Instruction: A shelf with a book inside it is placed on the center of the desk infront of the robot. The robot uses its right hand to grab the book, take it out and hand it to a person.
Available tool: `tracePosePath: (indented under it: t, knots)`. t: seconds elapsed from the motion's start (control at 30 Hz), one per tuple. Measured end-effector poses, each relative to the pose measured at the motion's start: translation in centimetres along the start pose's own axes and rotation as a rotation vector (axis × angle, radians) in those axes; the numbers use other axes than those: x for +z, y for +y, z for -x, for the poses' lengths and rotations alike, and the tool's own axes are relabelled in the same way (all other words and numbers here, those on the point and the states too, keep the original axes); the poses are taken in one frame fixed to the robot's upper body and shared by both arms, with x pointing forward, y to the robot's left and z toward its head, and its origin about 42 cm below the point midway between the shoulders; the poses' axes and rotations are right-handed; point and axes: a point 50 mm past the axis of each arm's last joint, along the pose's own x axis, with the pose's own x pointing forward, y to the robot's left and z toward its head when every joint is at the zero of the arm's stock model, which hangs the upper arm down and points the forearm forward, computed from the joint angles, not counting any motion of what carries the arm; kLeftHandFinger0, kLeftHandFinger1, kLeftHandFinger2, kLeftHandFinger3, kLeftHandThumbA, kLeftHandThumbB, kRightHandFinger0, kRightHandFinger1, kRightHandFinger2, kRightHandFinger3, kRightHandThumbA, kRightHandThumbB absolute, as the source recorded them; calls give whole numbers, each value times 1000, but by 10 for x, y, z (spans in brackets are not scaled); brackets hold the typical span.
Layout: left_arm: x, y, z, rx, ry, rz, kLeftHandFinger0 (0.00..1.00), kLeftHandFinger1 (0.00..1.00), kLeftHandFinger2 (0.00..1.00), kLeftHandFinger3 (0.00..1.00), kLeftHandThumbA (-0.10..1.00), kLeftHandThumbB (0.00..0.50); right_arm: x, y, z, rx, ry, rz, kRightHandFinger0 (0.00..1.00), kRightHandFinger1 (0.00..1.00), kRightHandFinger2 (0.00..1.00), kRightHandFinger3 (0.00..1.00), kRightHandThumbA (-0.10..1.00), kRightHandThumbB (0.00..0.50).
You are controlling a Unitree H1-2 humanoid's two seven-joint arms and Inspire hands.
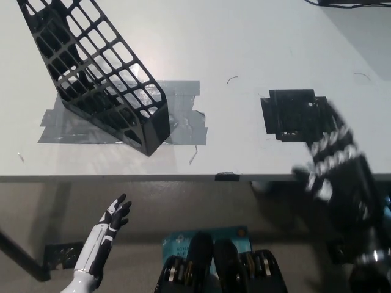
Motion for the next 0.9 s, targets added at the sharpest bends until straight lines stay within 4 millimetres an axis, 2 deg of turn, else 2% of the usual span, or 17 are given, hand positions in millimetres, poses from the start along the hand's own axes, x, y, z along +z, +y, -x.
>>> tracePosePath:
  t: [0.1, 0.13, 0.23, 0.3, 0.4, 0.47, 0.57, 0.6, 0.77, 0.9]
  knots:
    - [-3, -1, 5, 1, 13, 4, 1000, 1000, 1000, 1000, 975, 228, -20, -9, 26, -17, 93, 88, 1000, 1000, 1000, 1000, 1000, 331]
    - [-3, -1, 5, 1, 13, 4, 1000, 1000, 1000, 1000, 978, 227, -20, -9, 26, -17, 93, 88, 1000, 1000, 1000, 1000, 1000, 349]
    - [-6, -1, 9, 1, 24, 8, 1000, 1000, 1000, 1000, 982, 220, -44, -23, 43, -35, 188, 176, 1000, 1000, 1000, 1000, 1000, 322]
    - [-7, -1, 10, 2, 26, 9, 1000, 1000, 1000, 1000, 982, 212, -54, -28, 47, -37, 225, 211, 1000, 1000, 1000, 1000, 1000, 371]
    - [-8, -2, 10, 2, 28, 10, 1000, 1000, 1000, 1000, 977, 217, -71, -37, 53, -25, 302, 296, 1000, 1000, 1000, 1000, 1000, 381]
    - [-8, -2, 10, 2, 28, 10, 1000, 1000, 1000, 1000, 973, 213, -76, -39, 55, -12, 325, 337, 1000, 1000, 1000, 1000, 1000, 351]
    - [-7, -2, 10, 2, 26, 12, 1000, 1000, 1000, 1000, 984, 205, -81, -41, 53, 19, 347, 415, 1000, 1000, 1000, 1000, 1000, 332]
    - [-7, -2, 10, 2, 23, 12, 1000, 1000, 1000, 1000, 979, 210, -81, -41, 51, 35, 349, 450, 1000, 1000, 1000, 1000, 1000, 317]
    - [-7, -2, 10, 3, 16, 15, 1000, 1000, 1000, 1000, 977, 216, -81, -41, 48, 72, 345, 532, 1000, 1000, 1000, 1000, 1000, 304]
    - [-6, -2, 10, 3, 14, 17, 1000, 1000, 1000, 1000, 970, 224, -81, -41, 46, 92, 348, 578, 1000, 1000, 1000, 1000, 985, 259]
